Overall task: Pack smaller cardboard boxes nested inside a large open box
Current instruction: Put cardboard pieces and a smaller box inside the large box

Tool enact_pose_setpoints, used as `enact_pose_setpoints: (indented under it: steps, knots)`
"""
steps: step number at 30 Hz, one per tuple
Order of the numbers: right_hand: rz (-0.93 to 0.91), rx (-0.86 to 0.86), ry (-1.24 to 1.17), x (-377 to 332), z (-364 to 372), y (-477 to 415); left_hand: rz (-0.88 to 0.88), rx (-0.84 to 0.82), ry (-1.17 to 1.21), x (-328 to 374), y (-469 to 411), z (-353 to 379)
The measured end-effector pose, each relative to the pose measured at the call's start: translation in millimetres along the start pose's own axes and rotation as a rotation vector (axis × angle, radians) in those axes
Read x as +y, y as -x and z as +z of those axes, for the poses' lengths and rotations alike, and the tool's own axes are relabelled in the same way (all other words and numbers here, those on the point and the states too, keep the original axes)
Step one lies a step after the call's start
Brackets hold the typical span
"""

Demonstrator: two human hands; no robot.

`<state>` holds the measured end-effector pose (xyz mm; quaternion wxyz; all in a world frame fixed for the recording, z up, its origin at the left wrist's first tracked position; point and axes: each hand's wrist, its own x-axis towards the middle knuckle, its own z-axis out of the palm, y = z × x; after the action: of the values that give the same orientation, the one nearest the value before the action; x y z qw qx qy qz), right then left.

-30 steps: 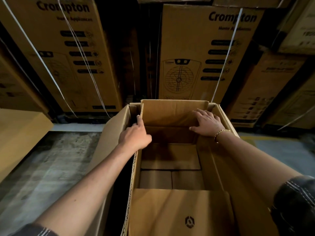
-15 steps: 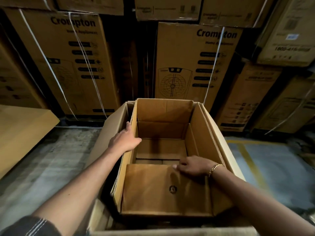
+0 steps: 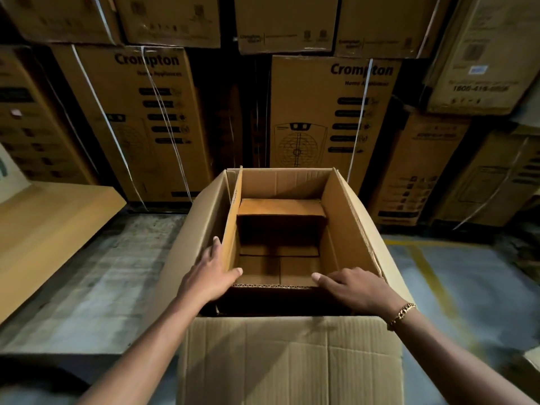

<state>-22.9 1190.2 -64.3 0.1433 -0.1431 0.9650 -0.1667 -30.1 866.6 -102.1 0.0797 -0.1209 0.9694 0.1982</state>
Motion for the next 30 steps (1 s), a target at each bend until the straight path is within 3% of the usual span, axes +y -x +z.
enact_pose_setpoints:
  steps: [8,16,22,30]
  knots:
    - [-0.027,0.081,0.049,0.6,13.5,25.0,0.049,-0.054,0.065,-9.2,19.6,5.9]
    - [-0.077,0.395,0.218,6.9,-13.3,5.4,0.052,0.059,0.077,-5.4,13.6,1.0]
    - [-0.099,0.350,0.279,8.6,-33.5,-47.7,0.058,0.029,0.102,-0.9,-8.8,-6.1]
    - [-0.049,0.195,0.459,16.4,-54.6,-184.9,0.073,-0.001,0.067,14.7,-93.2,-31.2]
